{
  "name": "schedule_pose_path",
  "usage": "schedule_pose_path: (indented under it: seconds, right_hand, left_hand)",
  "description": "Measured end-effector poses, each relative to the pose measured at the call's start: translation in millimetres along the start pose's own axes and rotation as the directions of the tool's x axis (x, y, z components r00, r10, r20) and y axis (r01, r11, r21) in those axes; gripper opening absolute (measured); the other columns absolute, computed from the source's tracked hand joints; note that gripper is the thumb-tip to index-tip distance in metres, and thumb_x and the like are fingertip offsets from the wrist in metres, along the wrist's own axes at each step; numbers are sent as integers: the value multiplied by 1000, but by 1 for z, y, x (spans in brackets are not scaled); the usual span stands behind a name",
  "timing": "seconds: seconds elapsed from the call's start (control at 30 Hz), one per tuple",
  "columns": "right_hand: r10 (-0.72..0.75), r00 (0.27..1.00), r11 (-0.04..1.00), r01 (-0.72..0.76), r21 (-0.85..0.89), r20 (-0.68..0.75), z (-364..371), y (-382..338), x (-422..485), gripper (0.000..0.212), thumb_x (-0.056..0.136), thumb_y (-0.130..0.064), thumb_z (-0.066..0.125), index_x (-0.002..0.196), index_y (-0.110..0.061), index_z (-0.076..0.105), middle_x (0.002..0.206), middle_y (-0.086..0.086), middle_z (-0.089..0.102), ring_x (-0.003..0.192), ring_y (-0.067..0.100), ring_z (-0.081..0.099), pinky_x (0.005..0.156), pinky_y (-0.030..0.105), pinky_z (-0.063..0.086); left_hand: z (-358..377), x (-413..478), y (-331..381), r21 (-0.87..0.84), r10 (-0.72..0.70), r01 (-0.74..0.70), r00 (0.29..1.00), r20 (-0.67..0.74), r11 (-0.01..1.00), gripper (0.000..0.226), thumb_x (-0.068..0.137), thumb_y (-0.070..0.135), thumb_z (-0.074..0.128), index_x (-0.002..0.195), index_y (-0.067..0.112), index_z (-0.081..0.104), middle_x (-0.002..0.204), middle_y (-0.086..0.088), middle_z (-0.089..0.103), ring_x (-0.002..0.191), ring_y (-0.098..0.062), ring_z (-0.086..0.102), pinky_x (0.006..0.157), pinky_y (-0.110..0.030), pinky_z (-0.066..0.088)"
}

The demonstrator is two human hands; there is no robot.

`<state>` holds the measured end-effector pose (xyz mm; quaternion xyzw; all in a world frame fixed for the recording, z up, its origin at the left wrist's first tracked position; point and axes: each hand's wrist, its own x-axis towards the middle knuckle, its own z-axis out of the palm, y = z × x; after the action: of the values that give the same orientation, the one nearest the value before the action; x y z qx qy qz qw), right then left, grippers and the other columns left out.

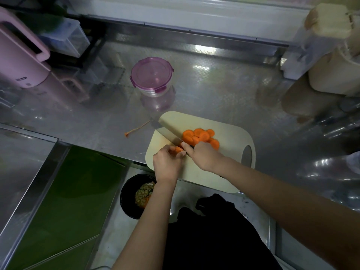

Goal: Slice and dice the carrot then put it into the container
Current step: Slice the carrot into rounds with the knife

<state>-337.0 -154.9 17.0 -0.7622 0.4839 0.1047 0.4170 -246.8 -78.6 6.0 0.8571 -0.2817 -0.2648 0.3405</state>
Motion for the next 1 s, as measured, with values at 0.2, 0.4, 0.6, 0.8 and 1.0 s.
schedule_pose_path:
  seconds: [0.2, 0.4, 0.6, 0.8, 1.0]
  right_hand:
    - [36, 997, 999, -34, 38, -68, 7, -5, -1, 62, 98, -50, 33, 80, 3, 60, 60, 7, 47, 60, 22, 50, 53, 31, 35]
    - [-20, 1000, 999, 19, -26, -24, -7, 2, 4, 54, 97, -52, 33, 103, -7, 62, 100, 17, 60, 96, 30, 57, 81, 33, 43]
    - [-134, 989, 979, 122, -161, -67, -15, 10, 7, 58, 81, -76, 19, 85, -24, 45, 96, 4, 49, 97, 24, 51, 90, 39, 42]
    - [-86, 992, 986, 98, 132, -89, -13, 26, -7, 54, 93, -60, 34, 89, -12, 59, 83, 12, 62, 79, 22, 60, 75, 30, 48]
    - [-109, 977, 957, 153, 248, -182, -20, 21, -33, 34, 99, -40, 40, 65, -35, 37, 66, -15, 42, 60, -4, 40, 52, 2, 34]
  left_hand:
    - [1, 0, -1, 22, 10, -10, 1000, -13, 1000, 15, 79, 20, 72, 87, 8, 70, 86, -5, 72, 83, -21, 64, 72, -21, 43]
    - [0, 0, -5, 20, 23, -23, 1000, 5, 1000, 15, 77, 25, 75, 83, 12, 69, 77, 6, 68, 78, -14, 63, 67, -12, 36]
    - [2, 2, -10, 26, 51, -51, 999, 5, 998, 15, 77, 24, 75, 84, 12, 68, 82, 3, 70, 81, -14, 63, 74, -16, 40]
    - [3, 5, -18, 9, 64, -64, 998, 4, 998, 23, 73, 28, 78, 86, 12, 67, 83, 5, 69, 80, -12, 62, 77, -21, 45]
    - [3, 4, -15, -12, 85, -85, 996, 0, 996, 19, 73, 25, 78, 83, 13, 68, 75, 12, 62, 67, 2, 53, 65, -3, 35]
